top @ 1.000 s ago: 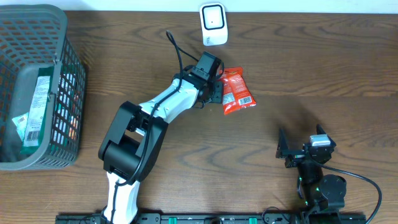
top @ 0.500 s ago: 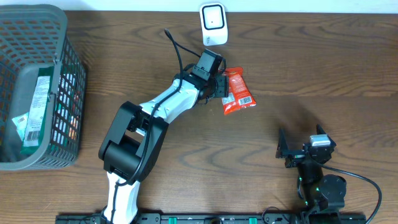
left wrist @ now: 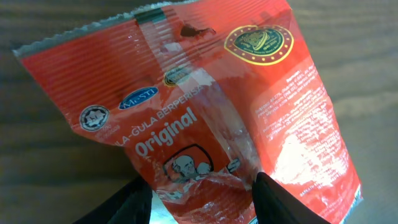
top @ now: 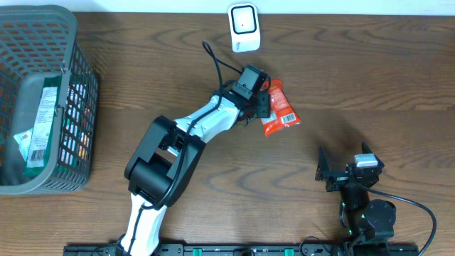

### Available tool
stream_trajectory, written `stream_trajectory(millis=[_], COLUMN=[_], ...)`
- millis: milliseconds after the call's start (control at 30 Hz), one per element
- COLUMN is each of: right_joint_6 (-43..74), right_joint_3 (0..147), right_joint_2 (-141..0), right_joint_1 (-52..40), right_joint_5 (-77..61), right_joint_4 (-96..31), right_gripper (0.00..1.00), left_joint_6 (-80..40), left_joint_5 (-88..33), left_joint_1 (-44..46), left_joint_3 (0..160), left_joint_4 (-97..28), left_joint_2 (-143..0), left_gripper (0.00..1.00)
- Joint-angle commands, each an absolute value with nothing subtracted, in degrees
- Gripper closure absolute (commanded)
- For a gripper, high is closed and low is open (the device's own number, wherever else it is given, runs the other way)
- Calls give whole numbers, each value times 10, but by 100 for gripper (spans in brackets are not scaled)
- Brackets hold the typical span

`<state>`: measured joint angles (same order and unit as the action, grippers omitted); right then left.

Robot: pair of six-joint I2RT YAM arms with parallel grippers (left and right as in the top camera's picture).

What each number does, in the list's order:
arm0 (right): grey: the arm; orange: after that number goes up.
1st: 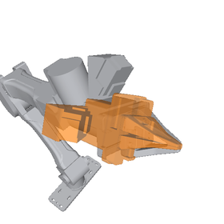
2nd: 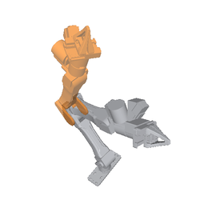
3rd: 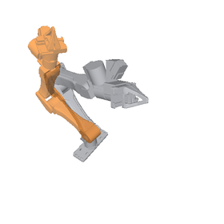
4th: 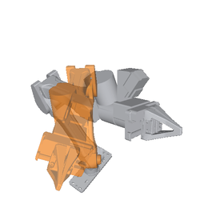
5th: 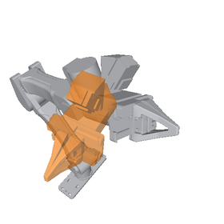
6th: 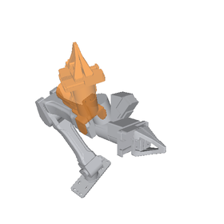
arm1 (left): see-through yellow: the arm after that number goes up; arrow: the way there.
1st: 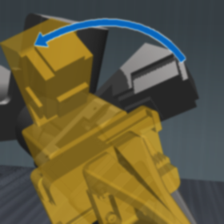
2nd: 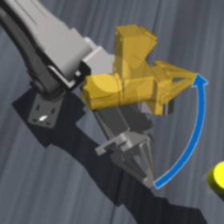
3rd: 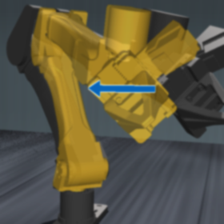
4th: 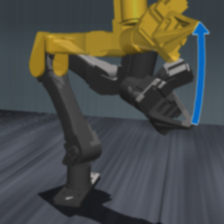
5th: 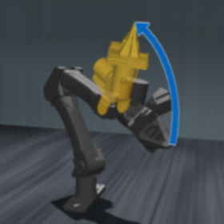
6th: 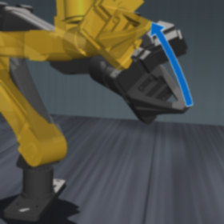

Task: Scan the item barcode
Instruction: 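Turn the red packet under the scanner and lower it to the table, then release the red packet and move the left gripper back to the basket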

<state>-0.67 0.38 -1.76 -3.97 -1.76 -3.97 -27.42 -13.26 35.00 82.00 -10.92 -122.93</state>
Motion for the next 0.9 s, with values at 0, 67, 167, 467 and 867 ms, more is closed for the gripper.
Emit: stream_trajectory(millis=[0,67,167,467,867], right_joint_6=[-13,-13,-13,-13,-13], right_joint_3=[3,3,3,3,3], right_joint_2=[-15,-15,-15,-15,-15], right_joint_1=[-34,-34,-34,-34,-34], right_joint_5=[-20,-20,-20,-20,-20], right_joint_4=[-41,-41,-41,-41,-41], right_gripper=[1,1,1,1,1], left_joint_6=[-270,-243,-230,-232,-232], left_joint_5=[-161,-161,-158,-159,-158], left_joint_1=[379,402,432,438,305], left_joint_3=[830,830,830,830,831], left_joint_4=[-115,-115,-114,-101,-224], left_joint_2=[-1243,-1243,-1243,-1228,-970], left_gripper=[47,47,47,46,31])
